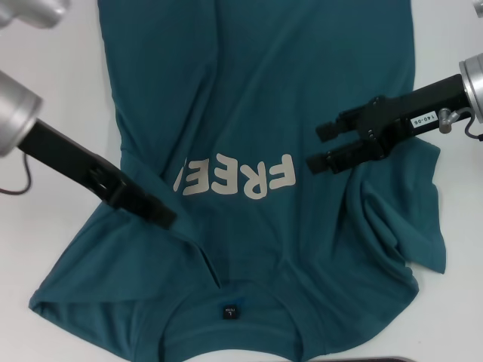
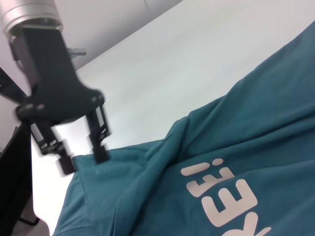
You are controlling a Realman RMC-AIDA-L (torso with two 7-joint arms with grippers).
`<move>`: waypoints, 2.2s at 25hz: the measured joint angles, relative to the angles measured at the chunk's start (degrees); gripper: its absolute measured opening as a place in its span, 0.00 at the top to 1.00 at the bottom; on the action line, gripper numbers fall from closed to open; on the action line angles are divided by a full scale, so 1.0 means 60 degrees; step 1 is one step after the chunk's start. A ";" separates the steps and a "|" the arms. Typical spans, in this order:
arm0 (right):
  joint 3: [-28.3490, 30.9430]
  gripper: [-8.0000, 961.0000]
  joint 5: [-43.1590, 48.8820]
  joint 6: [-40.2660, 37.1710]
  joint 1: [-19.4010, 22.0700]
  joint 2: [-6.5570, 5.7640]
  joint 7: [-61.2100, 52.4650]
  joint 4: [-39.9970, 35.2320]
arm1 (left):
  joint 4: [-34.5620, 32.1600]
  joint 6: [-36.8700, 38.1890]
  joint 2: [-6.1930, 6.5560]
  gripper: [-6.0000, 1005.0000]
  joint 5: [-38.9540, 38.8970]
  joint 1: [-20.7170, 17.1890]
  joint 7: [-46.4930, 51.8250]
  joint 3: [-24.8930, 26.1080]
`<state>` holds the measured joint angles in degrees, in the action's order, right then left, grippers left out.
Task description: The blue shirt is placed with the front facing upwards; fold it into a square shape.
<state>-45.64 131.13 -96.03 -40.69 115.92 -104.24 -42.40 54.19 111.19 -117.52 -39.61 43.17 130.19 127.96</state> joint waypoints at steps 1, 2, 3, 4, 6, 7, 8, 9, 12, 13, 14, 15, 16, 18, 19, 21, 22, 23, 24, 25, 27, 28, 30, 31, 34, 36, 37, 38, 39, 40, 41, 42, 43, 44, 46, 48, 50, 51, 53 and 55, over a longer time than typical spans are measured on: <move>0.0011 0.12 0.0000 0.0000 0.0007 0.0000 0.0000 0.0003 | -0.0004 -0.0319 0.0091 0.54 0.0003 -0.0118 -0.0001 0.0032; 0.0025 0.12 0.0000 -0.0001 0.0014 0.0001 0.0000 0.0004 | -0.0001 -0.0431 0.0111 0.54 0.0003 -0.0155 -0.0001 0.0032; 0.0041 0.12 0.0000 -0.0003 0.0022 0.0000 0.0000 0.0005 | 0.0013 -0.0672 0.0136 0.54 0.0007 -0.0240 -0.0004 0.0029; 0.0056 0.12 0.0000 -0.0011 0.0027 0.0002 0.0000 0.0006 | 0.0022 -0.0863 0.0138 0.54 0.0020 -0.0317 -0.0011 0.0009; 0.0082 0.11 -0.0001 -0.0033 0.0032 0.0022 0.0000 0.0007 | 0.0037 -0.1316 0.0091 0.53 0.0207 -0.0426 -0.0075 -0.0090; 0.0088 0.11 -0.0003 -0.0042 0.0032 0.0033 -0.0003 0.0007 | 0.0032 -0.1551 0.0030 0.53 0.0372 -0.0466 -0.0125 -0.0185; 0.0092 0.11 -0.0008 -0.0049 0.0032 0.0045 -0.0013 0.0007 | 0.0021 -0.1739 -0.0020 0.53 0.0522 -0.0485 -0.0162 -0.0267; 0.0094 0.11 -0.0010 -0.0060 0.0031 0.0049 -0.0025 0.0007 | 0.0004 -0.1913 -0.0073 0.53 0.0666 -0.0500 -0.0205 -0.0348; 0.0094 0.11 -0.0013 -0.0071 0.0027 0.0059 -0.0058 0.0007 | -0.0046 -0.2354 -0.0246 0.52 0.1069 -0.0519 -0.0413 -0.0479; 0.0097 0.11 -0.0013 -0.0071 0.0025 0.0059 -0.0071 0.0007 | -0.0053 -0.2417 -0.0286 0.52 0.1137 -0.0519 -0.0473 -0.0489; 0.0108 0.11 -0.0015 -0.0072 0.0023 0.0062 -0.0089 0.0007 | -0.0050 -0.2471 -0.0321 0.52 0.1193 -0.0521 -0.0551 -0.0495; 0.0125 0.11 -0.0015 -0.0072 0.0022 0.0068 -0.0102 0.0007 | -0.0035 -0.2497 -0.0326 0.52 0.1200 -0.0524 -0.0596 -0.0496; 0.0143 0.12 -0.0015 -0.0073 0.0022 0.0071 -0.0110 0.0007 | -0.0010 -0.2567 -0.0326 0.52 0.1202 -0.0526 -0.0644 -0.0478; 0.0179 0.12 -0.0016 -0.0074 0.0020 0.0074 -0.0113 0.0007 | 0.0056 -0.2750 -0.0318 0.51 0.1179 -0.0549 -0.0778 -0.0414; 0.0182 0.12 -0.0016 -0.0075 0.0018 0.0074 -0.0114 0.0007 | 0.0075 -0.2826 -0.0305 0.51 0.1159 -0.0561 -0.0847 -0.0368; 0.0183 0.12 -0.0016 -0.0076 0.0016 0.0074 -0.0118 0.0007 | 0.0119 -0.2913 -0.0293 0.51 0.1130 -0.0572 -0.0978 -0.0298; 0.0183 0.12 -0.0016 -0.0076 0.0014 0.0074 -0.0121 0.0007 | 0.0145 -0.2960 -0.0292 0.51 0.1131 -0.0573 -0.1052 -0.0271; 0.0184 0.12 -0.0016 -0.0076 0.0014 0.0075 -0.0125 0.0008 | 0.0155 -0.2987 -0.0288 0.50 0.1141 -0.0568 -0.1086 -0.0264; 0.0191 0.12 -0.0016 -0.0076 0.0013 0.0074 -0.0128 0.0008 | 0.0156 -0.3032 -0.0270 0.50 0.1174 -0.0550 -0.1104 -0.0264; 0.0198 0.12 -0.0016 -0.0076 0.0013 0.0074 -0.0130 0.0007 | 0.0157 -0.3062 -0.0251 0.50 0.1195 -0.0535 -0.1117 -0.0265; 0.0211 0.12 -0.0016 -0.0074 0.0013 0.0074 -0.0132 0.0007 | 0.0159 -0.3162 -0.0179 0.50 0.1209 -0.0511 -0.1150 -0.0271; 0.0213 0.12 -0.0016 -0.0066 0.0013 0.0074 -0.0132 0.0007 | 0.0160 -0.3224 -0.0148 0.49 0.1210 -0.0517 -0.1168 -0.0284; 0.0213 0.12 -0.0016 -0.0043 0.0013 0.0074 -0.0133 0.0007 | 0.0163 -0.3359 -0.0098 0.49 0.1212 -0.0543 -0.1185 -0.0313; 0.0213 0.12 -0.0016 -0.0033 0.0013 0.0074 -0.0132 0.0007 | 0.0162 -0.3446 -0.0060 0.47 0.1214 -0.0563 -0.1207 -0.0317; 0.0213 0.12 -0.0015 -0.0024 0.0013 0.0074 -0.0133 0.0017 | 0.0099 -0.3582 0.0045 0.43 0.1264 -0.0580 -0.1257 -0.0294; 0.0212 0.12 -0.0015 -0.0015 0.0008 0.0077 -0.0133 0.0020 | 0.0025 -0.3695 0.0104 0.43 0.1374 -0.0580 -0.1266 -0.0310; 0.0211 0.12 -0.0016 -0.0011 0.0004 0.0080 -0.0133 0.0020 | -0.0014 -0.3749 0.0109 0.44 0.1449 -0.0579 -0.1273 -0.0340; 0.0210 0.12 -0.0015 -0.0010 0.0002 0.0090 -0.0133 0.0021 | -0.0055 -0.3798 0.0104 0.44 0.1530 -0.0571 -0.1290 -0.0357; 0.0209 0.12 -0.0015 -0.0009 0.0001 0.0096 -0.0133 0.0022 | -0.0087 -0.3829 0.0087 0.44 0.1603 -0.0560 -0.1305 -0.0375; 0.0209 0.12 -0.0016 -0.0007 0.0000 0.0099 -0.0133 0.0022 | -0.0131 -0.3861 0.0070 0.44 0.1662 -0.0543 -0.1339 -0.0381; 0.0209 0.12 -0.0015 -0.0006 -0.0001 0.0101 -0.0133 0.0022 | -0.0203 -0.3901 0.0052 0.44 0.1714 -0.0516 -0.1381 -0.0384; 0.0211 0.12 -0.0015 -0.0005 -0.0001 0.0102 -0.0133 0.0022 | -0.0283 -0.3934 0.0046 0.44 0.1736 -0.0487 -0.1406 -0.0383; 0.0213 0.12 -0.0015 -0.0005 -0.0002 0.0102 -0.0133 0.0022 | -0.0370 -0.3977 0.0045 0.44 0.1754 -0.0458 -0.1435 -0.0384; 0.0219 0.12 -0.0015 -0.0005 -0.0001 0.0103 -0.0133 0.0022 | -0.0452 -0.4012 0.0044 0.44 0.1780 -0.0426 -0.1452 -0.0384; 0.0237 0.12 -0.0016 -0.0004 0.0006 0.0103 -0.0126 0.0022 | -0.0566 -0.4056 0.0044 0.44 0.1820 -0.0374 -0.1478 -0.0384; 0.0284 0.12 -0.0019 -0.0004 0.0016 0.0104 -0.0108 0.0022 | -0.0658 -0.4081 0.0036 0.44 0.1857 -0.0321 -0.1533 -0.0391; 0.0345 0.12 -0.0022 -0.0003 0.0024 0.0103 -0.0084 0.0052 | -0.0779 -0.4085 0.0029 0.44 0.1859 -0.0235 -0.1576 -0.0398; 0.0379 0.12 -0.0023 -0.0004 0.0025 0.0100 -0.0070 0.0086 | -0.0834 -0.4086 0.0029 0.44 0.1859 -0.0193 -0.1590 -0.0398; 0.0418 0.12 -0.0025 -0.0004 0.0031 0.0085 -0.0052 0.0134 | -0.0957 -0.4088 0.0023 0.44 0.1859 -0.0120 -0.1645 -0.0398; 0.0425 0.12 -0.0029 -0.0003 0.0057 0.0078 -0.0042 0.0136 | -0.1042 -0.4096 0.0008 0.44 0.1859 -0.0039 -0.1693 -0.0397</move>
<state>-43.09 130.96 -96.05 -40.34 116.39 -104.49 -41.59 47.94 86.61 -117.47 -28.45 42.93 120.03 125.57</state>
